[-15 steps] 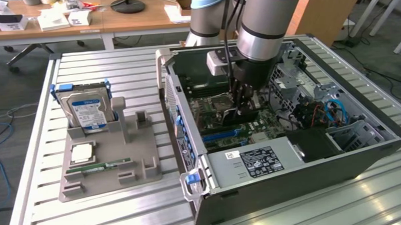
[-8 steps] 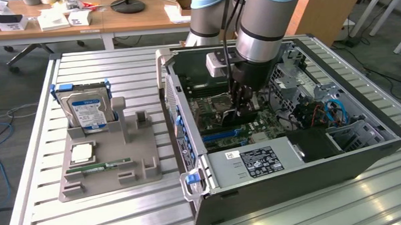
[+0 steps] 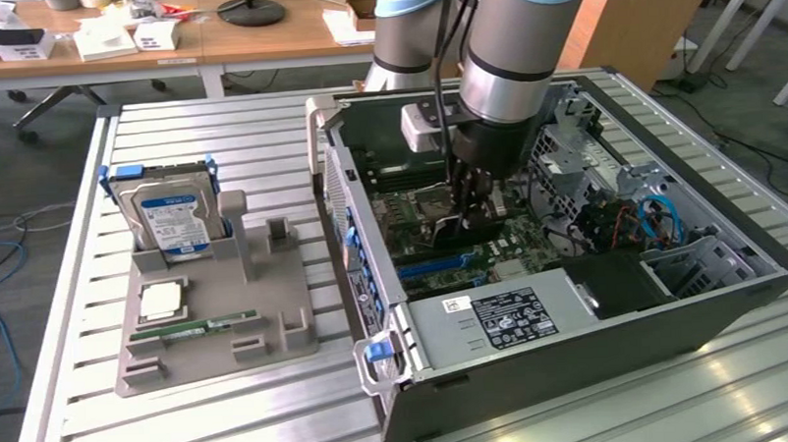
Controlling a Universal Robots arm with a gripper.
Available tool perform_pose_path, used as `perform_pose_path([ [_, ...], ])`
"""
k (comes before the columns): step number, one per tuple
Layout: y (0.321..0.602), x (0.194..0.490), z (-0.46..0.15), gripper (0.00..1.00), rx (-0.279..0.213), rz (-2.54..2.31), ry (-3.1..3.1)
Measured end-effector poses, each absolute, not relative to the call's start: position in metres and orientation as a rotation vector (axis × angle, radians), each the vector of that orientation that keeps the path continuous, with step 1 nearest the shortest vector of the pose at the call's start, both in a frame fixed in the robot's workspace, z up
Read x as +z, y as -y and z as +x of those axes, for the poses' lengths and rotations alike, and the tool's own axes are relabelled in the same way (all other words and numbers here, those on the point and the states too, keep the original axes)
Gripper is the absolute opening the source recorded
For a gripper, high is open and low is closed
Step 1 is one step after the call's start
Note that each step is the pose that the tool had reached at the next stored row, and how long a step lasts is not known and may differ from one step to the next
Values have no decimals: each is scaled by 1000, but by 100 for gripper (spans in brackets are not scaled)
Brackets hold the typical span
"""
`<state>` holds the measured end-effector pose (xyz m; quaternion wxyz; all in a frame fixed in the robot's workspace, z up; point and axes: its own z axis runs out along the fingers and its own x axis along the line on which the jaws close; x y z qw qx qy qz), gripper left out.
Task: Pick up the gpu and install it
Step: 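Insert the gpu into the slot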
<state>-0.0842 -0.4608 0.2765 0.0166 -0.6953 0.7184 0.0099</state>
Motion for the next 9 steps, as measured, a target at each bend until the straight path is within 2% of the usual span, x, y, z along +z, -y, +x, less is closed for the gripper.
perform_pose_path([
  [9, 462, 276, -85, 26, 30, -2162, -2234],
])
